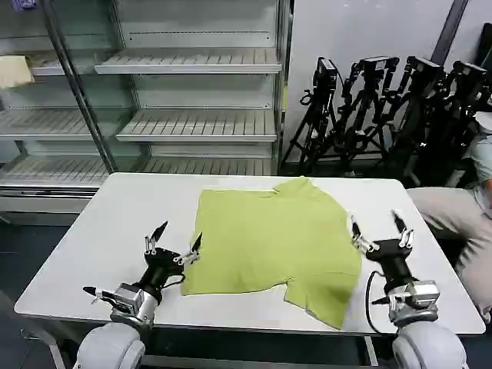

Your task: Fold and organize the clothes.

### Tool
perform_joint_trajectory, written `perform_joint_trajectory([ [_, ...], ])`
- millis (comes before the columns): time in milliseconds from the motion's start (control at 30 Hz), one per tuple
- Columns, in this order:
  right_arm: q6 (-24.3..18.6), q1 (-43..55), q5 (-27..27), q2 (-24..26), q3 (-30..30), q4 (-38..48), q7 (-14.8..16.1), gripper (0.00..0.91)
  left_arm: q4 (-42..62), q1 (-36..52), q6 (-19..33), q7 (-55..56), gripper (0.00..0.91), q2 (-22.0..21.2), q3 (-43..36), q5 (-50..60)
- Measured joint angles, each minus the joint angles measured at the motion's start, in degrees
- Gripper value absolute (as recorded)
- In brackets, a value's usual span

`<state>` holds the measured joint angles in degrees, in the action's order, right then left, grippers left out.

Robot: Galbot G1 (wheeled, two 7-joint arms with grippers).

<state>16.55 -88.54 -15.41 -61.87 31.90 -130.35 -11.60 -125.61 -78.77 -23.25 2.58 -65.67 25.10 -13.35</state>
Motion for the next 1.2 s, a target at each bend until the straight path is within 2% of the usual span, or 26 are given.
perform_joint_trajectory([
  [200,-0.2,-7.6,-0.5,0.5,0.1,-2.4,-0.5,0.907,-0.8,-4.1,-4.2,1.5,0.907,1.2,1.9,-3.9],
  [533,0.4,-15.4,-1.0,0.4,-0.4,-4.3,-1.2,0.907,-2.1,-9.0,-7.6,1.8,0.907,2.2,4.6,-7.5],
  [1200,1.8,-19.0,-0.9,0.0,-1.7,-4.9,-1.7,0.907,-2.1,-9.5,-9.4,1.2,0.907,2.4,3.5,-11.1],
])
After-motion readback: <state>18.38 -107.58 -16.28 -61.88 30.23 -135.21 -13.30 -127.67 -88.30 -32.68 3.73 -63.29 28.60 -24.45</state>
